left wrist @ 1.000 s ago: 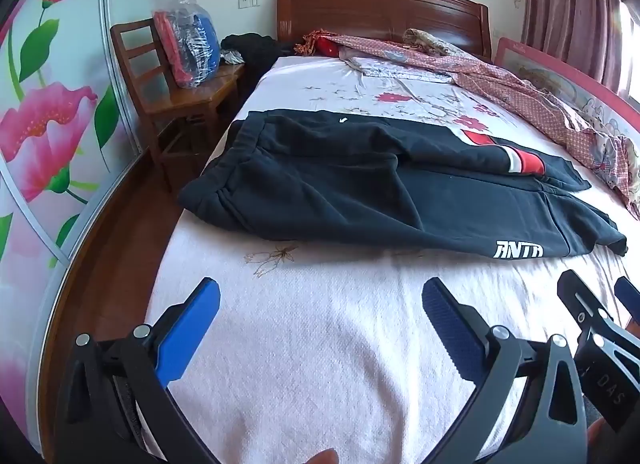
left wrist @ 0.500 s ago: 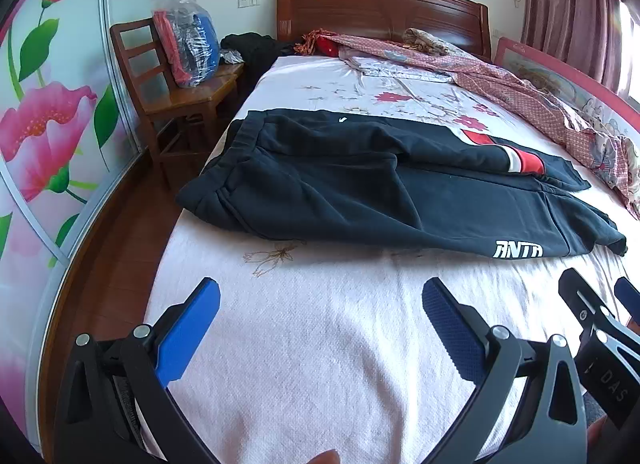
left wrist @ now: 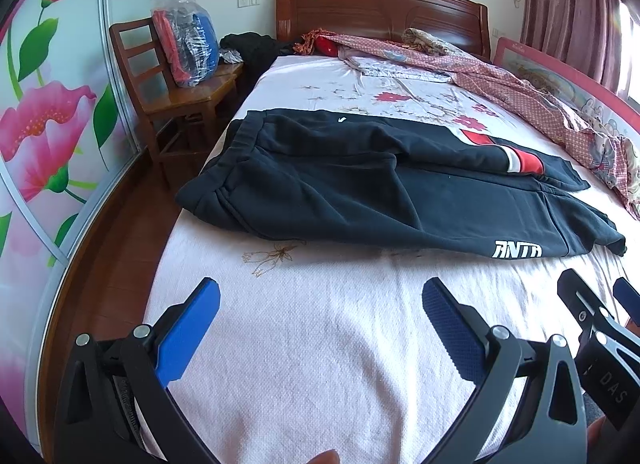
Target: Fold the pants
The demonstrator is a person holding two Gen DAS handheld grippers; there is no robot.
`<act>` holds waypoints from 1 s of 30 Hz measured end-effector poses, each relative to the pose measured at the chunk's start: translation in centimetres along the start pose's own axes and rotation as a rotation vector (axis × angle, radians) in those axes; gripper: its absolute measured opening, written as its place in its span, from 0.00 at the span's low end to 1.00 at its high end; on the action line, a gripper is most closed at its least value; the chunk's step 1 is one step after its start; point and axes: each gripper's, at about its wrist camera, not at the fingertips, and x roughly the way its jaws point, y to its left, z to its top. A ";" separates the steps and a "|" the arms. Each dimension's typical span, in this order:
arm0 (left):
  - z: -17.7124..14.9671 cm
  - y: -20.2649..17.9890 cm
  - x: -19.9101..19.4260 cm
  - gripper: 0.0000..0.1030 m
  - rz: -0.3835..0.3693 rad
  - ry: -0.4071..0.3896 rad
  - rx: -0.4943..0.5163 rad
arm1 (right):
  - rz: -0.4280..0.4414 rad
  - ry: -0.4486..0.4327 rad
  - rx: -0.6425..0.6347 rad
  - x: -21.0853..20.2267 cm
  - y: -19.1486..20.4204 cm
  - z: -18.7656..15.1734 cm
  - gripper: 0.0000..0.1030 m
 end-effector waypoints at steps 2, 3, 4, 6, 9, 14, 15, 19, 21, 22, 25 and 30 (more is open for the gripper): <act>0.0 0.0 0.0 0.98 0.002 -0.001 0.001 | 0.002 -0.001 0.007 -0.1 -0.1 0.0 0.97; 0.0 -0.1 0.0 0.98 -0.001 -0.001 0.001 | 0.002 0.000 0.007 -0.1 -0.1 0.0 0.97; 0.0 -0.1 -0.1 0.98 0.000 0.000 0.002 | 0.004 -0.001 0.006 -0.1 0.0 0.0 0.97; 0.0 -0.1 -0.1 0.98 -0.004 -0.002 0.000 | 0.001 -0.001 0.006 -0.1 -0.1 0.0 0.97; 0.0 -0.1 0.0 0.98 -0.004 -0.001 0.002 | 0.003 -0.001 0.004 -0.1 0.0 0.0 0.97; 0.0 -0.1 0.0 0.98 -0.002 -0.001 0.000 | 0.007 0.000 0.004 -0.1 0.0 0.0 0.97; 0.0 -0.1 0.0 0.98 -0.003 -0.001 0.000 | 0.004 0.002 0.004 -0.1 0.0 0.0 0.97; 0.1 -0.1 0.0 0.98 -0.003 0.000 0.001 | 0.003 0.002 0.005 0.0 0.0 0.0 0.97; 0.1 -0.1 0.0 0.98 -0.005 0.001 0.001 | 0.003 0.002 0.003 0.0 0.0 0.0 0.97; 0.1 -0.1 0.0 0.98 -0.005 0.002 0.000 | 0.003 0.002 0.002 0.0 0.1 0.0 0.97; 0.1 -0.1 0.0 0.98 -0.005 0.002 0.001 | 0.003 0.003 0.002 0.0 0.2 0.0 0.97; 0.2 -0.1 0.0 0.98 -0.005 -0.001 0.002 | 0.016 -0.001 0.001 -0.1 0.3 0.1 0.97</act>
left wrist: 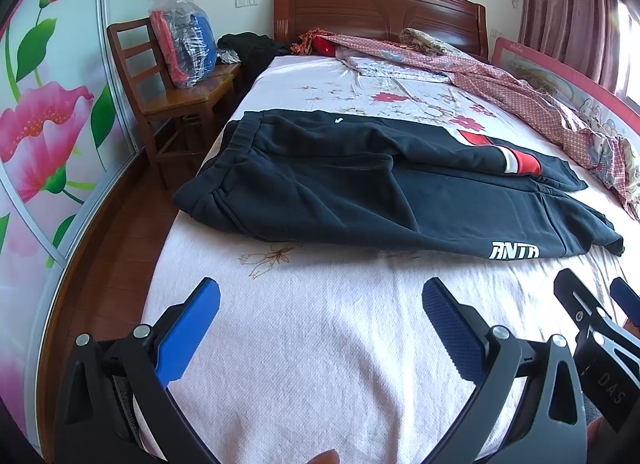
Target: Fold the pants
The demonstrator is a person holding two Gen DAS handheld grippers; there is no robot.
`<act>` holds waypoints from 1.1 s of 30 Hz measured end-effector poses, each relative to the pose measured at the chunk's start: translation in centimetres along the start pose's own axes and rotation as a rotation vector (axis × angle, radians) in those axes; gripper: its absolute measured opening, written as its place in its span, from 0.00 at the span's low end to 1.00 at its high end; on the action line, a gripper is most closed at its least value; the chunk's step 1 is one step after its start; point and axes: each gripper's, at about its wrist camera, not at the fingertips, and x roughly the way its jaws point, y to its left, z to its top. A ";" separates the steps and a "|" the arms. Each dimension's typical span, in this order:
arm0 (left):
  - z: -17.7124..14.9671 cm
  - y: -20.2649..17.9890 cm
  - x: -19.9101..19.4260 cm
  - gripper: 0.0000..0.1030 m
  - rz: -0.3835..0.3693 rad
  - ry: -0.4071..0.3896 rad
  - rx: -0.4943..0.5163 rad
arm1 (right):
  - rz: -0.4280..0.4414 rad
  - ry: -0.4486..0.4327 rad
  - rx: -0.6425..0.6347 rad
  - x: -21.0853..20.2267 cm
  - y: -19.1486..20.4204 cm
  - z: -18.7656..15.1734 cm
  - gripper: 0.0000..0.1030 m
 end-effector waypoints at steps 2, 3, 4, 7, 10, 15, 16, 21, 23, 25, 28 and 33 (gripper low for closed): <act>0.0 -0.1 -0.1 0.98 -0.001 -0.006 0.002 | -0.007 -0.002 0.001 -0.1 0.0 0.0 0.97; 0.0 -0.1 -0.1 0.98 0.000 -0.005 0.001 | -0.004 -0.003 0.003 -0.1 -0.1 0.0 0.97; 0.0 -0.1 -0.1 0.98 -0.002 -0.007 -0.001 | -0.007 -0.004 0.005 -0.1 -0.1 0.0 0.97; 0.1 -0.1 -0.1 0.98 -0.002 -0.009 0.001 | -0.006 -0.004 0.005 -0.2 -0.2 0.1 0.97; 0.1 -0.1 -0.2 0.98 -0.003 -0.009 0.000 | -0.005 -0.005 0.002 -0.2 -0.1 0.1 0.97; 0.1 -0.2 -0.1 0.98 -0.005 -0.009 0.000 | -0.002 -0.007 0.003 -0.2 -0.2 0.2 0.97; 0.1 -0.2 -0.2 0.98 -0.003 -0.011 0.000 | -0.002 -0.006 0.004 -0.2 -0.2 0.2 0.97; 0.1 0.0 -0.1 0.98 -0.003 -0.008 -0.001 | -0.002 -0.007 0.003 -0.2 -0.2 0.2 0.97; 0.1 0.0 -0.1 0.98 -0.004 -0.007 -0.004 | -0.004 -0.007 0.003 -0.2 -0.2 0.2 0.97; 0.1 0.1 -0.1 0.98 -0.004 -0.007 -0.003 | 0.000 -0.007 0.003 -0.2 -0.2 0.2 0.97; 0.1 0.1 -0.1 0.98 0.000 -0.005 -0.003 | 0.001 -0.007 0.005 -0.2 -0.2 0.2 0.97; 0.2 0.1 -0.1 0.98 0.002 -0.007 -0.004 | 0.001 -0.008 0.006 -0.2 -0.3 0.1 0.97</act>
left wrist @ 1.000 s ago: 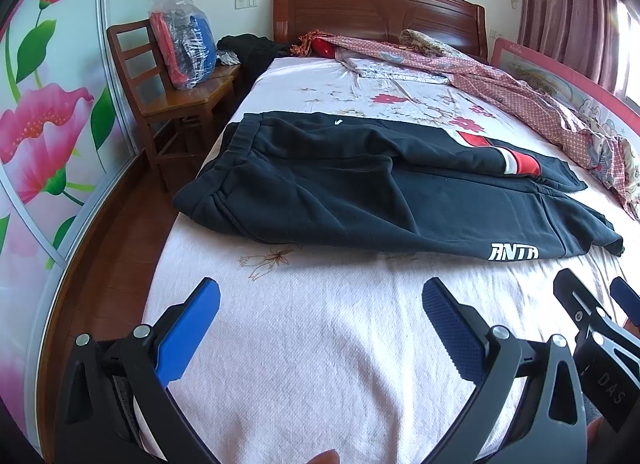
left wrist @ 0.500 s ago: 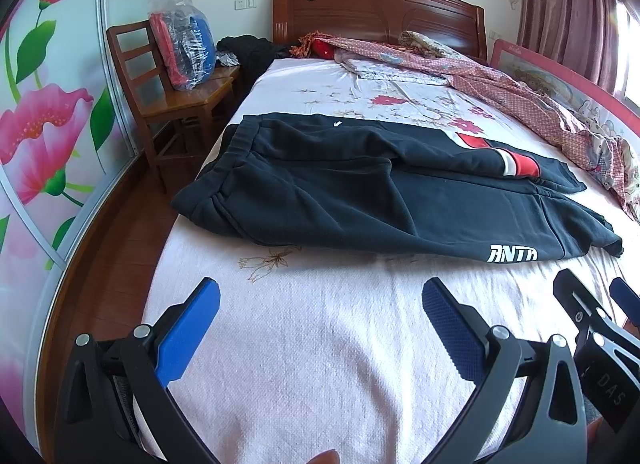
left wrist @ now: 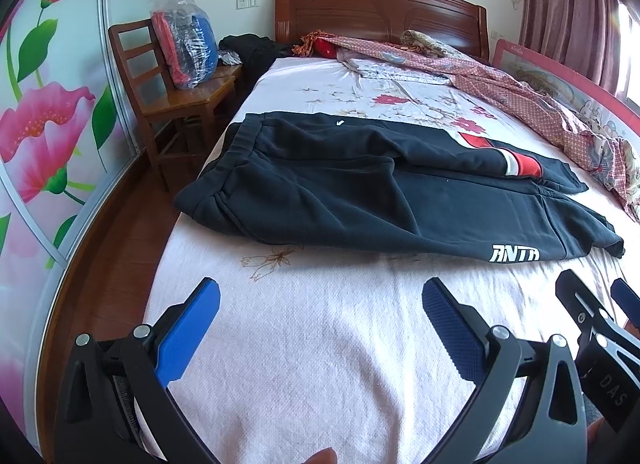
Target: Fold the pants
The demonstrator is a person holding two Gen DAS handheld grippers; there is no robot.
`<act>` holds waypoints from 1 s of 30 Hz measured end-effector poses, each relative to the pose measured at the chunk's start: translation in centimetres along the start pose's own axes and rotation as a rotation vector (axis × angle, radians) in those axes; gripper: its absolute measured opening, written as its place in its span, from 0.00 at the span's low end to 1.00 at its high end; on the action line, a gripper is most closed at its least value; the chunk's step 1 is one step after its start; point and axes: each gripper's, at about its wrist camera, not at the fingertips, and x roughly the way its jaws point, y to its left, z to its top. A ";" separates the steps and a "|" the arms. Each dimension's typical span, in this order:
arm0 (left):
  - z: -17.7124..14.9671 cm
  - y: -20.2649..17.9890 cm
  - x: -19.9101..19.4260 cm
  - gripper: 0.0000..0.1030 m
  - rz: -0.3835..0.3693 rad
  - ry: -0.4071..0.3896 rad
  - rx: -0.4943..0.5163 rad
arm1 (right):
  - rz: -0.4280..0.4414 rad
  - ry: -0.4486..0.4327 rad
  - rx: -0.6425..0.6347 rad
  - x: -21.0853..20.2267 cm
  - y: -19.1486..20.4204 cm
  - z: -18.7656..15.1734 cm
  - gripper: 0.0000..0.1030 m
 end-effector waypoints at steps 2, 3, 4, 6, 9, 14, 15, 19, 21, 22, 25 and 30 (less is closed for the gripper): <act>0.0 0.0 0.0 0.98 -0.002 0.002 -0.002 | 0.004 0.000 0.001 0.0 0.0 0.0 0.97; 0.0 0.0 0.1 0.98 -0.002 0.002 -0.002 | 0.003 0.000 0.002 0.0 0.0 0.0 0.97; 0.0 0.0 0.0 0.98 -0.004 0.002 -0.001 | 0.002 0.000 0.002 0.0 0.0 0.0 0.97; 0.0 0.0 0.0 0.98 -0.004 0.001 -0.001 | 0.003 0.001 0.003 0.0 0.0 0.0 0.97; -0.1 0.1 0.0 0.98 -0.005 0.000 0.000 | 0.005 0.000 0.003 0.0 -0.1 0.0 0.97; 0.0 0.2 -0.2 0.98 -0.007 0.001 -0.002 | 0.003 0.002 0.003 0.0 -0.1 0.0 0.97; 0.0 0.2 -0.2 0.98 -0.007 0.001 -0.003 | 0.006 0.002 0.004 0.0 -0.1 0.0 0.97; 0.1 0.1 -0.1 0.98 -0.008 0.003 -0.002 | 0.008 0.002 0.003 0.0 0.0 0.0 0.97; 0.1 0.1 -0.1 0.98 -0.006 0.003 -0.001 | 0.005 0.004 0.001 0.1 0.0 -0.1 0.97; 0.1 0.1 -0.1 0.98 -0.007 0.004 -0.001 | 0.007 0.004 0.001 0.1 0.0 -0.1 0.97; 0.1 0.2 0.0 0.98 -0.005 0.007 -0.003 | 0.006 0.008 0.003 0.2 0.0 -0.1 0.97; 0.0 0.3 0.4 0.98 0.004 0.015 -0.007 | 0.033 0.030 0.019 0.5 -0.3 0.0 0.97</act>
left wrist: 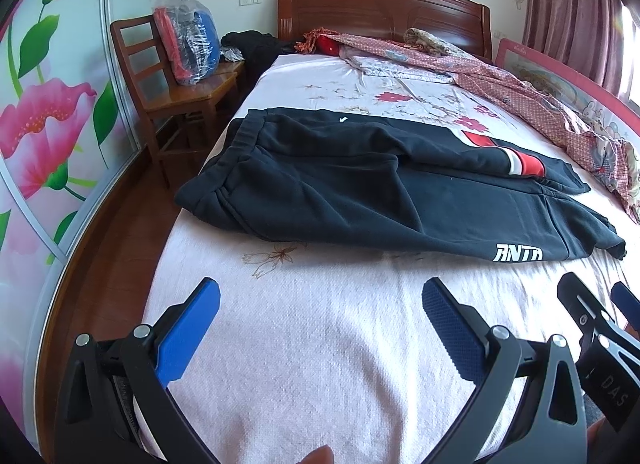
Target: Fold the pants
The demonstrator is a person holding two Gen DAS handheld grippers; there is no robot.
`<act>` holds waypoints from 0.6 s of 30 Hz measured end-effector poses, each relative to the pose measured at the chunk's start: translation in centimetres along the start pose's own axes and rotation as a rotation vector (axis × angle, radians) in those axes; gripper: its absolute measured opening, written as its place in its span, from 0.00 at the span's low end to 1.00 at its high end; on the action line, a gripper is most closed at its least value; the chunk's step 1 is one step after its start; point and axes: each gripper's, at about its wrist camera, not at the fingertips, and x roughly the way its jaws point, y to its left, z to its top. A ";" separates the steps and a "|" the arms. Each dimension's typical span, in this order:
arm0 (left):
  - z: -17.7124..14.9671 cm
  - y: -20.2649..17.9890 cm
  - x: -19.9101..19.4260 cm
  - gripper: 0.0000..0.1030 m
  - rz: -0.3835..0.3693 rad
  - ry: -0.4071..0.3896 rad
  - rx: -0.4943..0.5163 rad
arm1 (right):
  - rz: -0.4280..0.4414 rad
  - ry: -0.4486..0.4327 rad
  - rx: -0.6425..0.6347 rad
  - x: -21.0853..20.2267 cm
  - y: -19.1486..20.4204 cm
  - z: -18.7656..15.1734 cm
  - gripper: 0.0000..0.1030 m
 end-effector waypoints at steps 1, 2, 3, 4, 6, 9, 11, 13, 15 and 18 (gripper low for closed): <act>0.0 0.0 0.1 0.98 0.005 0.002 0.003 | 0.017 -0.004 0.015 0.0 -0.2 0.1 0.97; 0.1 0.1 0.2 0.98 0.010 0.000 0.005 | 0.011 -0.016 0.020 -0.1 -0.4 0.3 0.97; 0.2 0.2 0.2 0.98 0.016 -0.005 0.006 | 0.002 -0.025 0.014 -0.2 -0.4 0.5 0.97; 0.3 0.3 0.2 0.98 0.016 -0.012 0.010 | 0.000 -0.034 0.004 -0.3 -0.4 0.8 0.97; 0.7 0.5 0.1 0.98 0.015 -0.025 0.013 | 0.015 -0.041 -0.008 -0.3 -0.4 1.5 0.97; 1.8 0.7 0.2 0.98 -0.027 -0.031 0.018 | 0.078 -0.028 0.041 -0.1 -1.1 2.5 0.97; 2.7 1.1 0.9 0.98 -0.107 -0.003 0.003 | 0.112 0.007 0.082 0.4 -1.5 3.0 0.97; 3.6 2.1 2.2 0.98 -0.224 0.048 -0.047 | 0.108 0.009 0.091 0.6 -1.7 3.2 0.97; 4.4 4.0 4.2 0.98 -0.391 0.131 -0.173 | 0.084 -0.003 0.076 0.5 -1.6 3.1 0.97; 4.3 7.7 8.2 0.98 -0.575 0.261 -0.455 | 0.079 0.009 0.080 0.8 -1.7 3.0 0.97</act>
